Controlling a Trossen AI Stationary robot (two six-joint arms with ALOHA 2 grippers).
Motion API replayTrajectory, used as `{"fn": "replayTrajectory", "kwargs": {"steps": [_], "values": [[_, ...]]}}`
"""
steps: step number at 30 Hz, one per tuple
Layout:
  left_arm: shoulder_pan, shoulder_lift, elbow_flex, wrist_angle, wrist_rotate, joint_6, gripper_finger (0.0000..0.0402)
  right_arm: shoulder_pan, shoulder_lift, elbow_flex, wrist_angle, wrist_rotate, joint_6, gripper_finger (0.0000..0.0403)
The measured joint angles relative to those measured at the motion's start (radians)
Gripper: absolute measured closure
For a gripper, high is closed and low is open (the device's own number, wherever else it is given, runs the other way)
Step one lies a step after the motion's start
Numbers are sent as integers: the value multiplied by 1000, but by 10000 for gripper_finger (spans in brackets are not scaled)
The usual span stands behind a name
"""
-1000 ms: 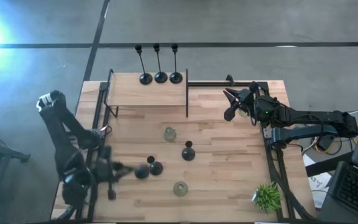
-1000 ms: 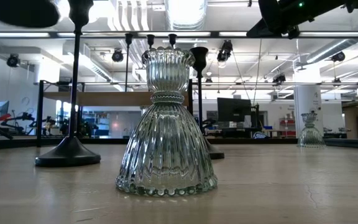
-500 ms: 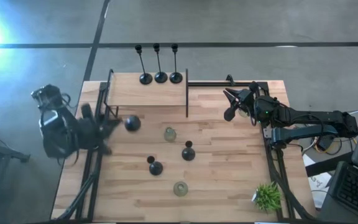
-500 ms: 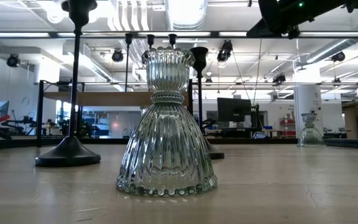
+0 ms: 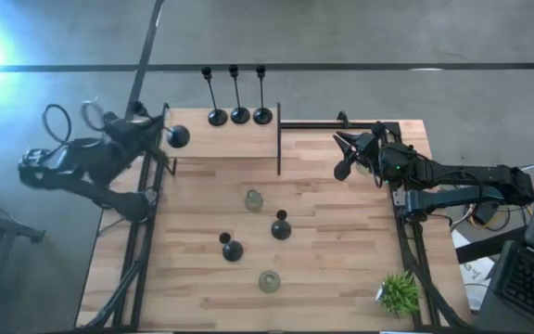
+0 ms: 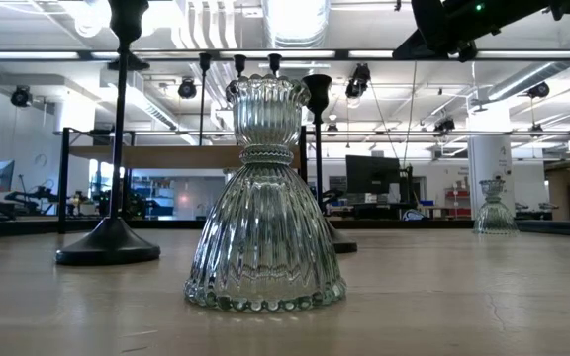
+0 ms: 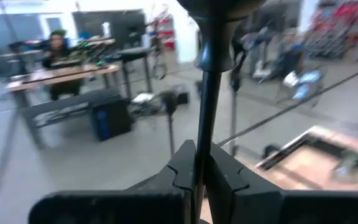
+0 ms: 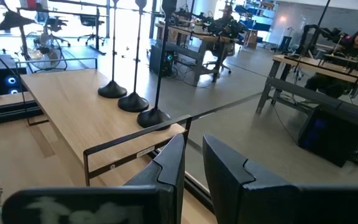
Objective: Pick & Place candle stick holders
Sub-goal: Put the black candleholder on the shelf
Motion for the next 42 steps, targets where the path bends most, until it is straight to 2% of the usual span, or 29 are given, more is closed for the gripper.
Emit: {"fn": "replayTrajectory", "kwargs": {"steps": [6, 10, 12, 15, 21, 42], "values": [[341, 24, -87, 123, 306, 28, 384, 1, 0, 0, 0, 0, 0, 349], [528, 34, -166, 249, 453, 25, 384, 1, 0, 0, 0, 0, 0, 349], [598, 35, -199, 287, 498, 22, 384, 1, 0, 0, 0, 0, 0, 349], [675, 32, -233, 348, 512, 20, 384, 1, 0, 0, 0, 0, 0, 349], [752, 42, -277, 373, 534, 22, 384, 0, 0, 0, 0, 0, 0, 349], [900, 200, -274, 535, 600, 48, 384, 0, 0, 0, 0, 0, 0, 349]]}}
